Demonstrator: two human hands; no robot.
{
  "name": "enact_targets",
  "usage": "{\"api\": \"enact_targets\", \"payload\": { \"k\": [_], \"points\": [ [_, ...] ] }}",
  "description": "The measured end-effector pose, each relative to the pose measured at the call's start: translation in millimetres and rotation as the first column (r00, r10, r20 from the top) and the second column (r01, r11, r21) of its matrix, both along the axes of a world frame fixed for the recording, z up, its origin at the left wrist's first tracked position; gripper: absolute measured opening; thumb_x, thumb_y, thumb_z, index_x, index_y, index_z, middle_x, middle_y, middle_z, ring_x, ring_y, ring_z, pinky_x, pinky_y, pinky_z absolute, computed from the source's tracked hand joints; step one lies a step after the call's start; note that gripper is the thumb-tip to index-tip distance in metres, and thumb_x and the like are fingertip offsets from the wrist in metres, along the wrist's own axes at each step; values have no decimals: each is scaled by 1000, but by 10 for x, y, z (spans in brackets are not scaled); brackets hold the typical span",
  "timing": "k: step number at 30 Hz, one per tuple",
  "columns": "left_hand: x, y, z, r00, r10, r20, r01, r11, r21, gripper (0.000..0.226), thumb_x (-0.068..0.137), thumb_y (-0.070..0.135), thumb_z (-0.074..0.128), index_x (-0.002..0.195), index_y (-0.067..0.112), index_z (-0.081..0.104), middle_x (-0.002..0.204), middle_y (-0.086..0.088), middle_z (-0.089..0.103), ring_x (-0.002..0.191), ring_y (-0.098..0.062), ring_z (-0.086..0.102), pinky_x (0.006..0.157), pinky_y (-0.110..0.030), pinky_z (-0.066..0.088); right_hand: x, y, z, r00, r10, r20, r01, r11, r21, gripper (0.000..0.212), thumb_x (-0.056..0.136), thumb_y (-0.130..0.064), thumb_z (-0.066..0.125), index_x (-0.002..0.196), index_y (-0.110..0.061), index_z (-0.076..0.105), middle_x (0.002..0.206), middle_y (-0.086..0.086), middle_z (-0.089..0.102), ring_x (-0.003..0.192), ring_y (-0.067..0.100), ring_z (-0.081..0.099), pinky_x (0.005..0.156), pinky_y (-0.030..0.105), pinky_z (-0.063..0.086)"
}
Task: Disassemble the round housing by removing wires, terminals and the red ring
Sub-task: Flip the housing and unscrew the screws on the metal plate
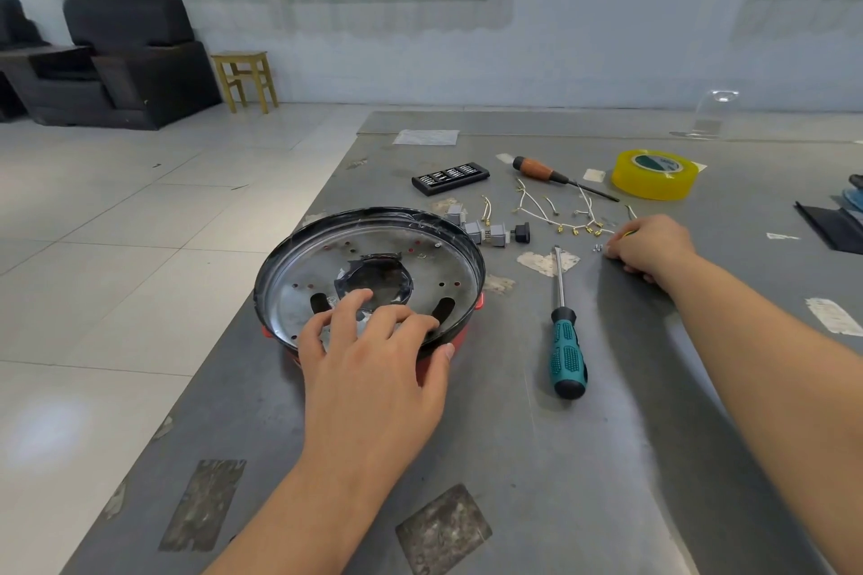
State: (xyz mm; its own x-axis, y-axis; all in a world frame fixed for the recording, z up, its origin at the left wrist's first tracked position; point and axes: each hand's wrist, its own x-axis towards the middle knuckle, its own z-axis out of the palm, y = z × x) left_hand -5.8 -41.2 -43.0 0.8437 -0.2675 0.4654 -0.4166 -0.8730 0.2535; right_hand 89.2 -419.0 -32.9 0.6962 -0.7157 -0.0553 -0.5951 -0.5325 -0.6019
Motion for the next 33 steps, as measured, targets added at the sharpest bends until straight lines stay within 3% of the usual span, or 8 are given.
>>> {"api": "enact_targets", "payload": {
  "k": [7,10,15,18,21,23,26,33],
  "points": [
    [16,12,-31,1000,-1,25,0,999,41,22,84,46,79,104,37,78,110,17,72,130,-29,55,105,-51,30,-31,58,37,998,47,-40,-48,999,-23,4,85,-24,77,83,-22,74,70,6,71,62,21,63,49,26,47],
    [30,14,-31,1000,-4,29,2,998,60,24,80,42,84,104,39,78,109,17,72,124,-28,59,101,-52,34,-54,100,67,995,77,-71,-80,996,-48,7,89,-24,74,93,-18,74,82,11,72,71,24,65,56,30,53],
    [32,29,-19,999,-21,49,17,997,81,21,78,37,87,98,37,80,106,17,74,110,-25,64,95,-49,39,-106,202,103,987,97,-128,-111,988,-111,28,94,-26,65,117,-10,67,109,16,68,102,34,65,86,43,60],
    [18,53,4,999,-34,25,32,996,82,19,79,38,86,97,38,79,107,18,74,105,-21,67,93,-48,42,-170,290,123,985,109,-136,-127,983,-135,32,96,-27,65,121,-8,66,109,14,66,101,33,63,83,40,56],
    [-1,75,34,999,-53,13,52,995,84,18,79,37,86,96,39,79,108,19,74,102,-19,69,91,-47,44,-261,362,149,982,139,-130,-157,978,-140,35,99,-26,61,128,-8,64,116,17,66,104,36,64,90,46,58],
    [-10,95,59,998,-67,13,66,994,82,17,79,36,86,95,39,80,107,19,74,102,-18,69,90,-46,43,-343,400,194,981,143,-127,-159,979,-128,34,99,-25,60,129,-9,63,112,16,65,98,35,65,86,45,59],
    [-3,146,111,996,-89,-6,90,992,90,14,84,38,79,98,40,79,110,22,73,107,-14,67,91,-42,40,-454,430,278,987,136,-90,-142,988,-64,25,98,-22,60,119,-10,64,96,17,67,74,29,61,65,36,54],
    [138,381,172,950,-273,-151,282,958,45,11,86,39,77,96,44,75,120,32,64,122,-2,55,98,-34,27,-595,741,404,976,204,73,-216,897,386,21,98,-24,67,111,-7,65,90,12,66,62,17,53,49,26,47]
  ]
}}
